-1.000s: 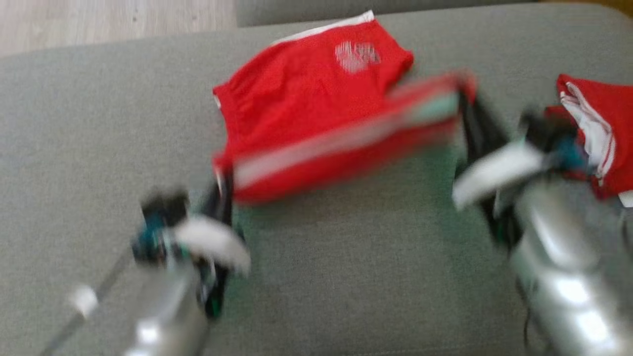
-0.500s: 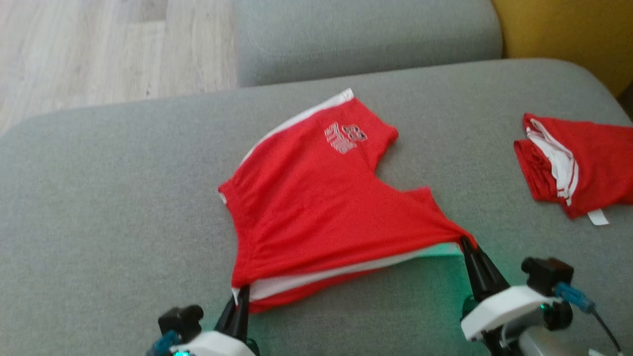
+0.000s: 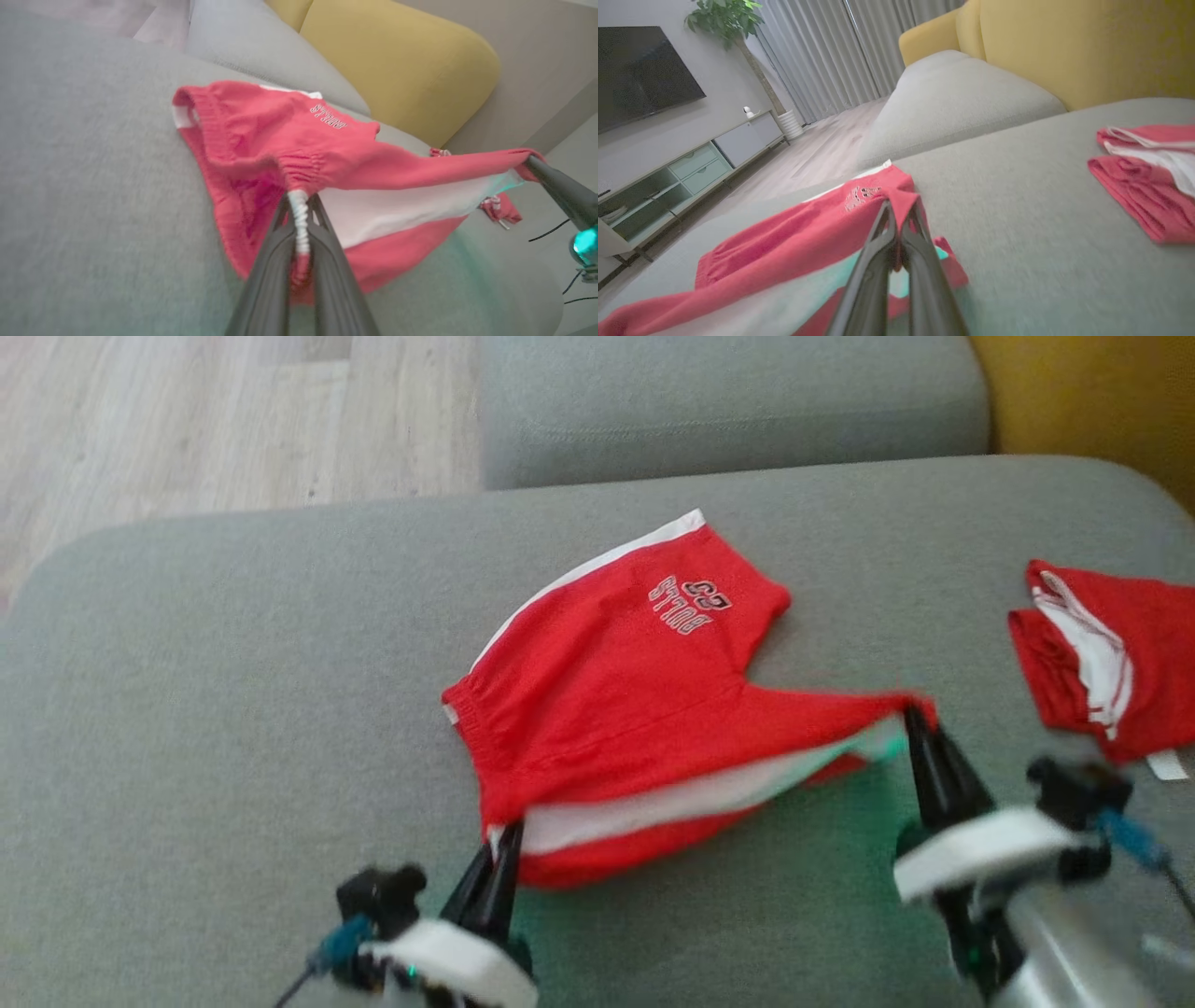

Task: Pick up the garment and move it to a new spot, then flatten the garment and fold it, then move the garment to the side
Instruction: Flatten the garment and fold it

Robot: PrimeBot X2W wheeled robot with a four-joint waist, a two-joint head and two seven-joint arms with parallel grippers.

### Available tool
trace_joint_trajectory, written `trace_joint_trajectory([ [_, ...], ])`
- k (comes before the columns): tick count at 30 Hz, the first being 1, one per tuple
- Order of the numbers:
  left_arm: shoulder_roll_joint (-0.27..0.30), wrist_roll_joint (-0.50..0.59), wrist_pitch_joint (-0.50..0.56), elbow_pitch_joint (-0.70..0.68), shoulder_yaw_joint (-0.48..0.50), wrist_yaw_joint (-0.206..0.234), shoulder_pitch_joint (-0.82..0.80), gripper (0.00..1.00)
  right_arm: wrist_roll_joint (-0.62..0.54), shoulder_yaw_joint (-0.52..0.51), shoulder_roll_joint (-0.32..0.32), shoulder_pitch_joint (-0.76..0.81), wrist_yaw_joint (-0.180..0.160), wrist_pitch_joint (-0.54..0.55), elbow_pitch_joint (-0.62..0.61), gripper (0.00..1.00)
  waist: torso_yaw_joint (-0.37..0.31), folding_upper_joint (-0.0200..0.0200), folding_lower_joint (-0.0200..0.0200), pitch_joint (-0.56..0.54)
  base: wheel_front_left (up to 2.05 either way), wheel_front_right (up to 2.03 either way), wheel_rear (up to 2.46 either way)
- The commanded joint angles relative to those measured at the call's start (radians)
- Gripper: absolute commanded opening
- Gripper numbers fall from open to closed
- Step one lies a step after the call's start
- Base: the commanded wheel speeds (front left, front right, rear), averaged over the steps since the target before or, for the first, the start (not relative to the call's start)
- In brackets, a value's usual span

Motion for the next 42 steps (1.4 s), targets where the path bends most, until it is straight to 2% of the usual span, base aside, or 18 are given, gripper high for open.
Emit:
trace_joint_trajectory([
  [1,0.009,-0.012,-0.005,-0.041,0.014,0.002,-0.092,0.00,-0.014,0.022,-0.014,-0.102,0.007,-0.004,-0.025,0.00,0.025,0.0000,-0.0001,0.036,0.00,0.00,0.00],
  [10,-0.007,-0.037,-0.005,-0.041,-0.044,0.002,-0.311,0.00,-0.046,0.040,-0.010,-0.391,0.007,0.036,0.088,0.00,0.104,0.0000,-0.0001,0.193,0.00,0.00,0.00],
  [19,-0.037,-0.045,-0.005,-0.012,0.060,0.002,-0.458,0.00,-0.107,0.045,0.004,-0.665,0.007,0.039,0.294,0.00,0.159,0.0000,-0.0001,0.323,0.00,0.00,0.00],
  [30,-0.038,-0.073,-0.005,-0.008,0.056,0.009,-0.535,0.00,-0.215,0.011,0.029,-0.881,0.007,-0.003,0.534,0.00,0.188,0.0000,-0.0001,0.405,0.00,0.00,0.00],
  [31,-0.038,-0.076,-0.005,-0.009,0.061,0.017,-0.539,0.07,-0.227,0.005,0.034,-0.891,0.007,-0.004,0.547,0.29,0.189,0.0000,-0.0001,0.410,0.00,0.00,0.00],
  [32,-0.038,-0.077,-0.005,-0.011,0.065,0.022,-0.542,0.27,-0.240,-0.002,0.038,-0.900,0.007,-0.005,0.557,0.71,0.190,0.0000,-0.0001,0.415,0.00,0.00,0.00],
  [33,-0.038,-0.078,-0.005,-0.012,0.065,0.026,-0.543,0.64,-0.253,-0.012,0.041,-0.907,0.007,-0.006,0.562,1.00,0.190,0.0000,-0.0001,0.418,0.00,0.00,0.00],
  [34,-0.038,-0.080,-0.005,-0.009,0.061,0.032,-0.543,1.00,-0.265,-0.025,0.045,-0.911,0.007,-0.006,0.558,1.00,0.190,0.0000,-0.0001,0.421,0.00,0.00,0.00],
  [42,-0.038,-0.029,-0.005,0.025,0.061,0.124,-0.516,1.00,-0.397,-0.102,0.053,-0.840,0.007,-0.006,0.472,1.00,0.190,0.0000,-0.0001,0.405,0.00,0.00,0.00],
])
